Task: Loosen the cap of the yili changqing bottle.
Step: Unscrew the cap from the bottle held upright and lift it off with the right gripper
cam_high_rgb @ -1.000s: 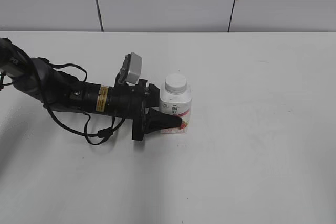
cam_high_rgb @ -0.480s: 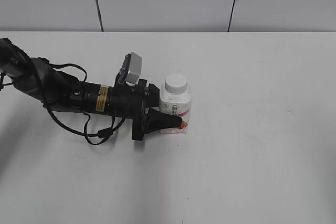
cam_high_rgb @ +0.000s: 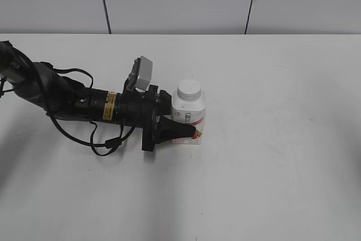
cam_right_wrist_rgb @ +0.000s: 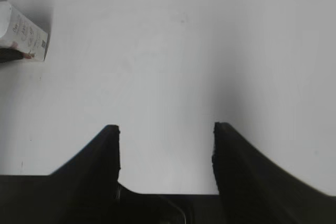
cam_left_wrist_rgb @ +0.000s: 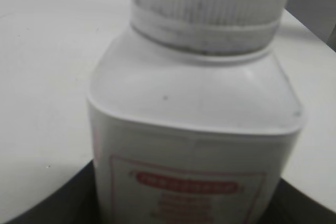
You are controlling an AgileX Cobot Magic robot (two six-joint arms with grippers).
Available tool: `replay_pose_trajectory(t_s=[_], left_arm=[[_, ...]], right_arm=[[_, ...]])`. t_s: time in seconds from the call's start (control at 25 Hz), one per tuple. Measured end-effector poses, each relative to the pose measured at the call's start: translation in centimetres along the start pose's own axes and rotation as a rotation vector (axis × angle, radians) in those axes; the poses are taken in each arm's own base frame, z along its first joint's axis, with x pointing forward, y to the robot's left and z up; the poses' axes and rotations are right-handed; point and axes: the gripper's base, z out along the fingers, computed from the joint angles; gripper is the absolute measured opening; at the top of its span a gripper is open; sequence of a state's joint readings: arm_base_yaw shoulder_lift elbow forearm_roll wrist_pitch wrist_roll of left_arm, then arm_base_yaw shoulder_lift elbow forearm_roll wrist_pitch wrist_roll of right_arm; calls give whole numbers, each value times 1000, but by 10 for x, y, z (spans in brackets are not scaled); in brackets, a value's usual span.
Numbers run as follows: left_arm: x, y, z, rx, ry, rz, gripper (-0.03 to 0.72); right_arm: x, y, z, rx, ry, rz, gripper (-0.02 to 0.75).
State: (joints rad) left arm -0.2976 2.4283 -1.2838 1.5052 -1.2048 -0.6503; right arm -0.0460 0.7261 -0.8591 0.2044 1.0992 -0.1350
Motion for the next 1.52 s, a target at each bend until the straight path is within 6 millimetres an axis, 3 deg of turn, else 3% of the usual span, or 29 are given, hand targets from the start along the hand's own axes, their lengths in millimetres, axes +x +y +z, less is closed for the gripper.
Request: replay_pose_trajectory(t_s=[0.32,0.52,0.88,1.08,1.52], left_arm=[[0,0,0,-2,-2,-1,411],[-1,1,0,-15,-8,-6,410],[-1,2,0,-25,-10,-10,409],[-1,2,0,-26,-10,-10,409],[-1,2,0,-26,-10,-10,409]], right_arm=[[-64,-7,59,-49,286,99,448],[-94,17,94,-96,367,125,448],[-120,83,156,-149,503,128,448],[-134,108,186,-155,530,138,448],[-142,165,247,-184,579,100,448]])
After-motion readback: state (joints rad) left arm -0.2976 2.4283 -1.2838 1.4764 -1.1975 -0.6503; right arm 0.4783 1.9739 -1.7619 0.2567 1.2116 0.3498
